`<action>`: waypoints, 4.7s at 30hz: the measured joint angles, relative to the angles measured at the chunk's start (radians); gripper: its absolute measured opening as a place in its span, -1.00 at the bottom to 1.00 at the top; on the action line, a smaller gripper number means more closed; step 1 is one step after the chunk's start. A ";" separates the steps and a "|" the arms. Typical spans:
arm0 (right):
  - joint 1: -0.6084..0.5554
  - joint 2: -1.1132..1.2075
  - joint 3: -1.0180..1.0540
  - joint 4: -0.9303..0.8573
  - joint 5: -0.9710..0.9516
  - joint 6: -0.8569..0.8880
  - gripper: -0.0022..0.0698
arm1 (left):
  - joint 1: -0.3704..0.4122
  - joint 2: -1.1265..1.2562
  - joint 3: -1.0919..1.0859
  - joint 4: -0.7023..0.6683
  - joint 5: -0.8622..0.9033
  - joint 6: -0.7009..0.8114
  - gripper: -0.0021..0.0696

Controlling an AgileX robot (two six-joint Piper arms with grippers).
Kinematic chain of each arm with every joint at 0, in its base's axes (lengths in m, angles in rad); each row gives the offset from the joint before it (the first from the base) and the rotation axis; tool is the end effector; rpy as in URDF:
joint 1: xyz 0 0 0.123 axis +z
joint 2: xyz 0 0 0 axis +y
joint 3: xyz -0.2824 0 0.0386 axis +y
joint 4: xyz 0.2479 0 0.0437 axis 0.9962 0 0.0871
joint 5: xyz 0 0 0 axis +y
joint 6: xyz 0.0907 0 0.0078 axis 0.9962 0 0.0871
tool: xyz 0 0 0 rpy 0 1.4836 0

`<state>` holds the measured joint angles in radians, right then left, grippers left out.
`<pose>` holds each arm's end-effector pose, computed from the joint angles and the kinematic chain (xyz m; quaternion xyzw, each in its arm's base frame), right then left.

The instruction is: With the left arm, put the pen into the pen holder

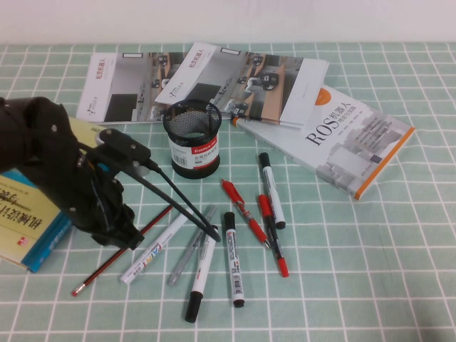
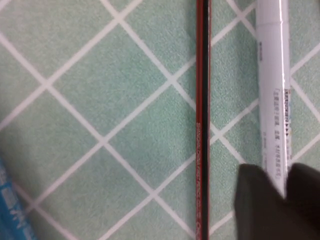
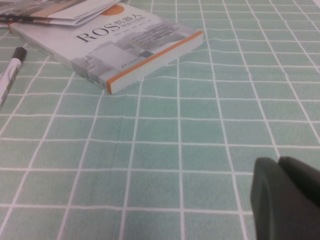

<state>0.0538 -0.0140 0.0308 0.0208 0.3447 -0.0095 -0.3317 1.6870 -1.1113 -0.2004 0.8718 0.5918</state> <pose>0.0532 0.0035 0.1724 -0.0195 0.7969 0.0221 0.6034 0.3003 -0.1181 0.2129 0.3907 0.9108 -0.0687 0.1144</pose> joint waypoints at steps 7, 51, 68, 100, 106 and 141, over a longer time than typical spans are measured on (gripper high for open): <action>0.000 0.000 0.000 0.000 0.000 0.000 -1.00 | 0.008 0.081 0.000 0.012 -0.073 0.003 -0.03; 0.000 0.000 0.000 0.000 0.000 0.000 -1.00 | -0.052 -0.309 0.053 0.035 -0.296 -0.184 -0.87; 0.000 0.000 0.000 0.000 0.000 0.000 -1.00 | -0.060 -0.438 0.233 -0.414 -0.841 0.130 -0.88; 0.000 0.000 0.000 0.000 0.000 0.000 -1.00 | -0.089 0.015 0.236 0.394 -1.741 -0.763 -0.88; 0.000 0.000 0.000 0.000 0.000 0.000 -1.00 | -0.055 0.154 0.105 0.395 -1.710 -0.771 -0.88; 0.000 0.000 0.000 0.000 0.000 0.000 -1.00 | -0.051 -0.090 0.286 0.136 -1.429 -0.616 -0.46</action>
<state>0.0538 -0.0140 0.0308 0.0208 0.3447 -0.0095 -0.3831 1.5975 -0.8252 -0.0649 -0.5574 -0.0244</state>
